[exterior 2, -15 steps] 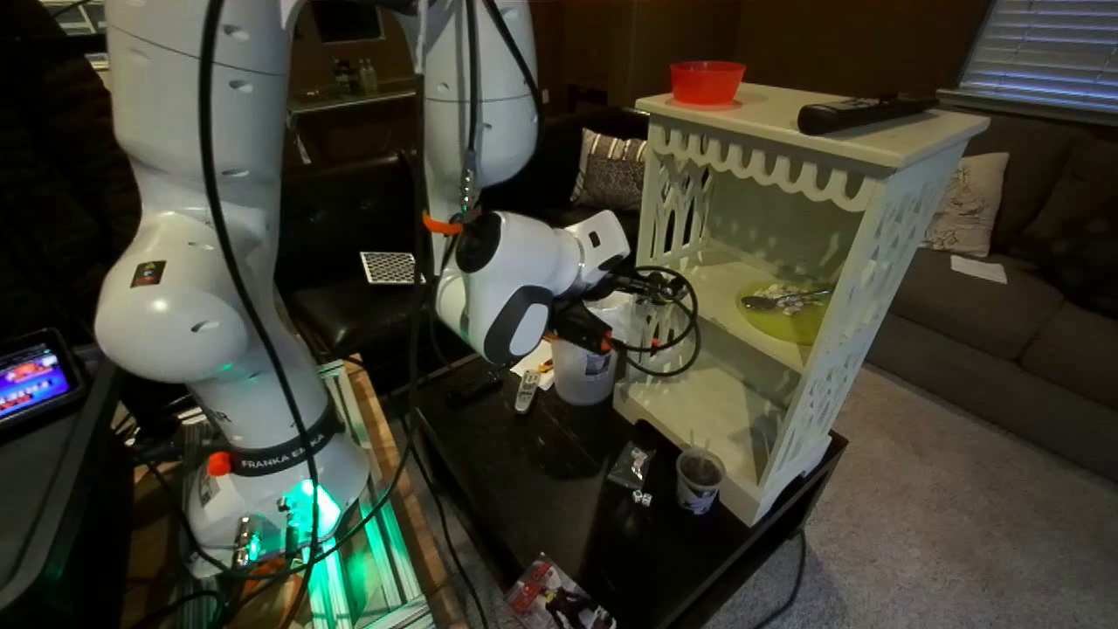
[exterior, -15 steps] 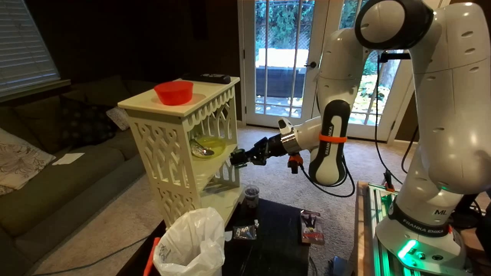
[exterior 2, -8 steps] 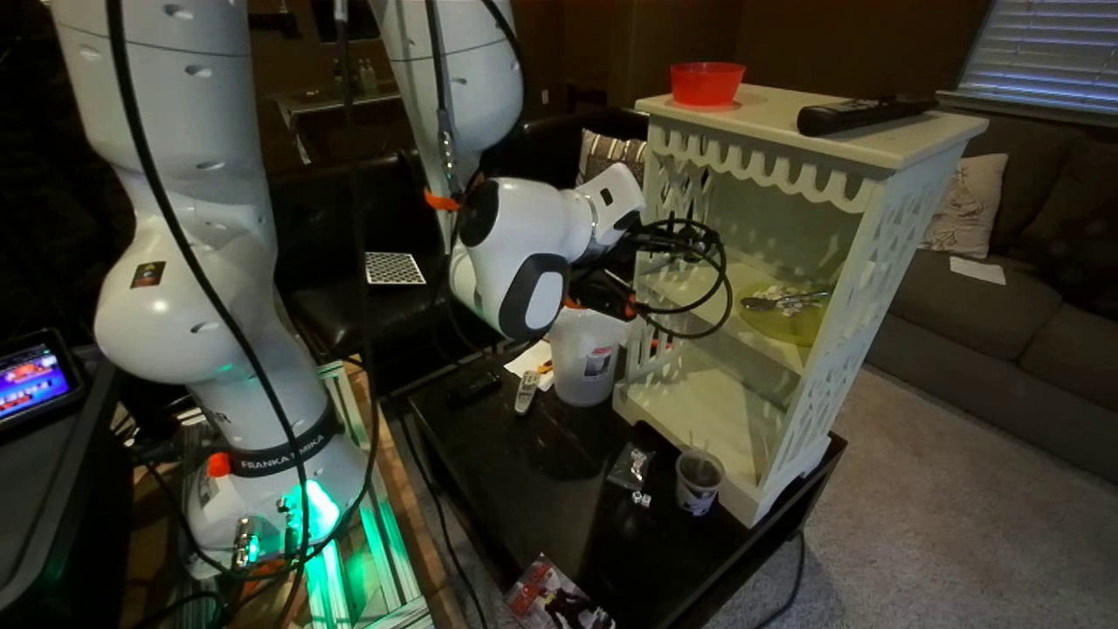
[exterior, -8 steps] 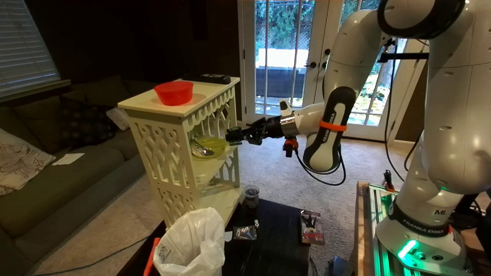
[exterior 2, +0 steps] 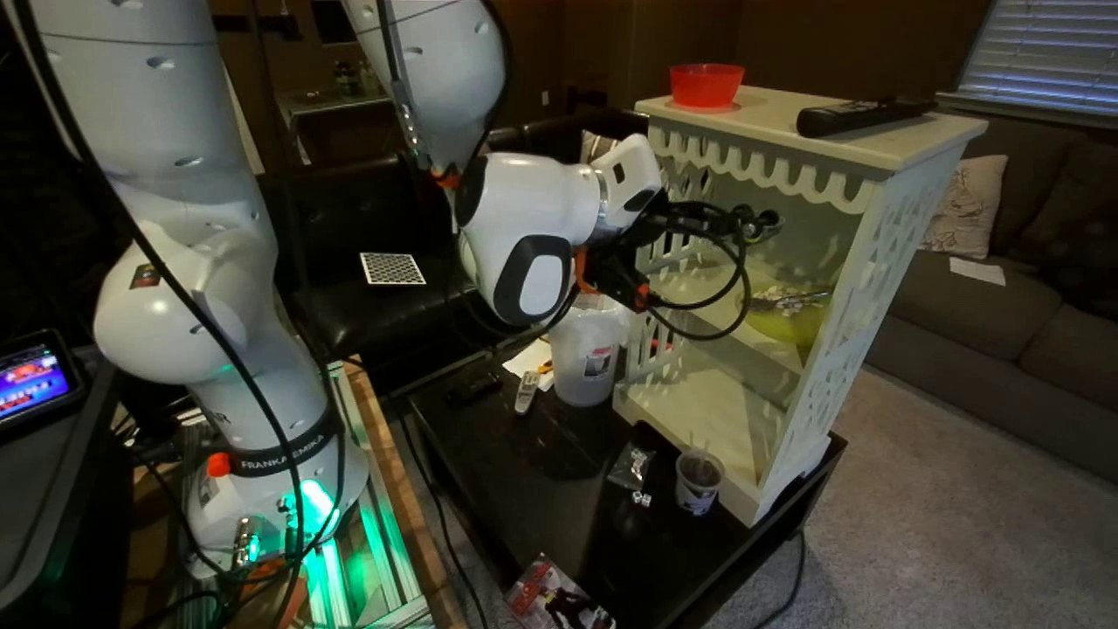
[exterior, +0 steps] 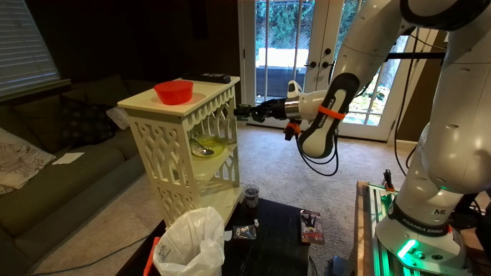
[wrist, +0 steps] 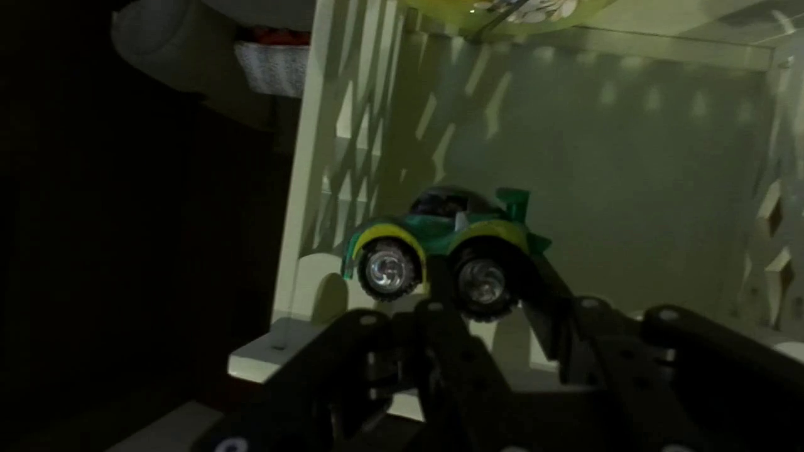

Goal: Remove the car from the top shelf and place it on top of the shelf.

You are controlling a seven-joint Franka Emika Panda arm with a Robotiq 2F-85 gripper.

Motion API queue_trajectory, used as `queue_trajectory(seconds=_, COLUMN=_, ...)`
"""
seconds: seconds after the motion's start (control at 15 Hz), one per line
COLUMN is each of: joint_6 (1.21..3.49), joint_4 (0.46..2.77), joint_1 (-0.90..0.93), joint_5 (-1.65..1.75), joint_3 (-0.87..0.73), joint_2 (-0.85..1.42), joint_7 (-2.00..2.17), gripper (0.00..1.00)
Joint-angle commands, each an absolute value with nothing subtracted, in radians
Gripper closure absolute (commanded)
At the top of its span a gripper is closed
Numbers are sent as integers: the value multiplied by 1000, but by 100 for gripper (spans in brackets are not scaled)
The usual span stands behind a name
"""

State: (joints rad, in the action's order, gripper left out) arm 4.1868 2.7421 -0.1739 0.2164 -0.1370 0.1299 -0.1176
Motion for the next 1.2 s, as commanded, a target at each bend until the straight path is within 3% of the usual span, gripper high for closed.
queue_trajectory(seconds=0.0, joint_6=4204, joint_4=2762, joint_1=-159, joint_5=76, joint_3=-141, joint_2=87, joint_7=-117, gripper=92)
queue_trajectory(seconds=0.13, joint_6=4281, joint_4=2742, joint_1=-152, joint_5=-12, joint_3=-136, joint_2=106, joint_7=-107, gripper=92)
queue_trajectory(seconds=0.6, joint_6=4227, joint_4=2778, joint_1=-117, joint_5=-281, joint_3=-102, joint_2=-169, joint_7=-200, gripper=92)
queue_trajectory(seconds=0.87, joint_6=4223, joint_4=2742, joint_1=-98, joint_5=-293, joint_3=-30, joint_2=-188, joint_7=-278, gripper=92)
queue_trajectory(seconds=1.13, joint_6=4055, joint_4=2740, joint_1=-59, joint_5=-341, joint_3=79, joint_2=-243, joint_7=-433, gripper=92)
